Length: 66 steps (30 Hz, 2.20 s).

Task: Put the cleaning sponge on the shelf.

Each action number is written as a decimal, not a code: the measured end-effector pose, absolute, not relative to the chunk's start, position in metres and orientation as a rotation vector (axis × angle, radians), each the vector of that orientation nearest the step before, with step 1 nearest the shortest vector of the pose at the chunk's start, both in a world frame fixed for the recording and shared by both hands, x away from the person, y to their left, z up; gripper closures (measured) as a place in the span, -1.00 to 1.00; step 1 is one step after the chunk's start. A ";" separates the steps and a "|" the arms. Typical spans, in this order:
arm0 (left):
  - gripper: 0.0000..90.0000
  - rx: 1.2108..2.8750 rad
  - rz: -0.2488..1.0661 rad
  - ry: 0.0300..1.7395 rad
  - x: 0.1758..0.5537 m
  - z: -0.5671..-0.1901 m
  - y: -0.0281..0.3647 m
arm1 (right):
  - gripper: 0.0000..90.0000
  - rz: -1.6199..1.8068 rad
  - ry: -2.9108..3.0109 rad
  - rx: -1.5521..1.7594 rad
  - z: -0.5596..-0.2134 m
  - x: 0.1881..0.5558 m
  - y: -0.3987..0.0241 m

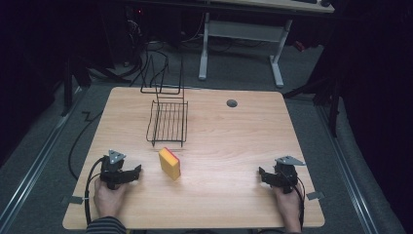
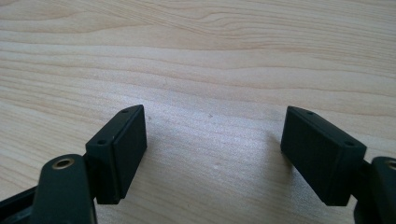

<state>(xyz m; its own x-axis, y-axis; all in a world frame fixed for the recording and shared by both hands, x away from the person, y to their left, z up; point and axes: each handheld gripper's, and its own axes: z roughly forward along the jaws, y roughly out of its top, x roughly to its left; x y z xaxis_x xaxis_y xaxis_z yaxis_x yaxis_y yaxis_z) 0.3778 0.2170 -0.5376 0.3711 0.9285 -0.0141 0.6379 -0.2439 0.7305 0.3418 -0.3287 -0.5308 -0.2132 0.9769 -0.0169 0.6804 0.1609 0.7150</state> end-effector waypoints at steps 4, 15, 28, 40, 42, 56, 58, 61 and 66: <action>-0.61 1.978 0.569 1.349 0.378 -0.538 0.217 | -0.49 0.810 1.960 1.568 -0.531 0.342 -0.329; -0.61 1.979 0.569 1.352 0.378 -0.537 0.217 | -0.49 0.810 1.961 1.568 -0.531 0.342 -0.329; -0.63 1.974 0.573 1.361 0.378 -0.538 0.216 | -0.49 0.809 1.960 1.569 -0.531 0.342 -0.329; -0.65 1.985 0.569 1.368 0.379 -0.537 0.216 | -0.49 0.809 1.960 1.569 -0.531 0.342 -0.329; -0.65 1.986 0.572 1.370 0.379 -0.537 0.216 | -0.49 0.809 1.960 1.568 -0.531 0.342 -0.329; -0.65 1.963 0.564 1.347 0.373 -0.522 0.219 | -0.49 0.809 1.960 1.569 -0.531 0.342 -0.329; -0.65 1.949 0.568 1.341 0.371 -0.520 0.219 | -0.49 0.809 1.960 1.569 -0.531 0.342 -0.329; -0.66 1.943 0.567 1.329 0.369 -0.517 0.219 | -0.49 0.809 1.960 1.568 -0.531 0.342 -0.329; -0.67 1.938 0.566 1.308 0.365 -0.512 0.217 | -0.49 0.809 1.960 1.568 -0.531 0.342 -0.329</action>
